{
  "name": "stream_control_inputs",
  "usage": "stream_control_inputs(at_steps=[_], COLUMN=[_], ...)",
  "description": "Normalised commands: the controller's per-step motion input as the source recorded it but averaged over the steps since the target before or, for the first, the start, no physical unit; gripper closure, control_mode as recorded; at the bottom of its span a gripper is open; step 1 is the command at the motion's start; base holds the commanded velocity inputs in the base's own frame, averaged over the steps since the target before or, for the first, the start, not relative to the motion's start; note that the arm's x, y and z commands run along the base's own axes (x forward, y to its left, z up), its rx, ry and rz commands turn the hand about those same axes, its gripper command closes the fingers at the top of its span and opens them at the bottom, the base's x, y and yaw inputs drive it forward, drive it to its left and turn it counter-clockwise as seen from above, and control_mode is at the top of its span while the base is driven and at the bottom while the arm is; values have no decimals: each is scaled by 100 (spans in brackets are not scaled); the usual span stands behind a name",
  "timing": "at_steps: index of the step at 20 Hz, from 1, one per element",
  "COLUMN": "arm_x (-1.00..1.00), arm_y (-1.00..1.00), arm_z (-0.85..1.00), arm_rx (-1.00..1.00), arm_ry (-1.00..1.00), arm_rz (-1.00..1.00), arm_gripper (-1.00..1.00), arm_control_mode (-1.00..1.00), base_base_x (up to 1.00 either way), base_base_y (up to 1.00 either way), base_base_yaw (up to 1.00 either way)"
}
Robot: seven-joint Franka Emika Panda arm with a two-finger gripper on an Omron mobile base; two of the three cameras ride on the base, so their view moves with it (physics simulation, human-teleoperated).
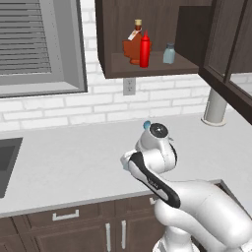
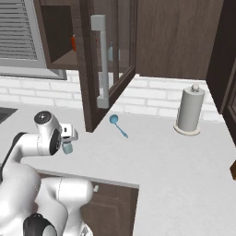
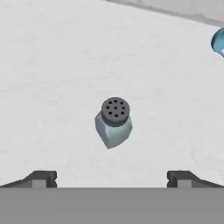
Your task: Put the shaker and condiment bottle from the counter next to their counterparts in the cabinet.
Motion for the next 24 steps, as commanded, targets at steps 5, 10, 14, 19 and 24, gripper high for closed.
stream_control_inputs(at_steps=[5, 10, 14, 19, 24], arm_x=[14, 18, 21, 22, 20], arm_y=[4, 3, 1, 1, 4], arm_z=[-15, -18, -18, -16, -15], arm_rx=[0, 0, 0, 0, 0], arm_ry=[0, 0, 0, 0, 0], arm_rz=[0, 0, 0, 0, 0], arm_gripper=[-100, -100, -100, -100, -100], arm_control_mode=[-100, -100, -100, -100, -100], base_base_x=[0, 0, 0, 0, 0], base_base_y=[0, 0, 0, 0, 0], base_base_yaw=[0, 0, 0, 0, 0])
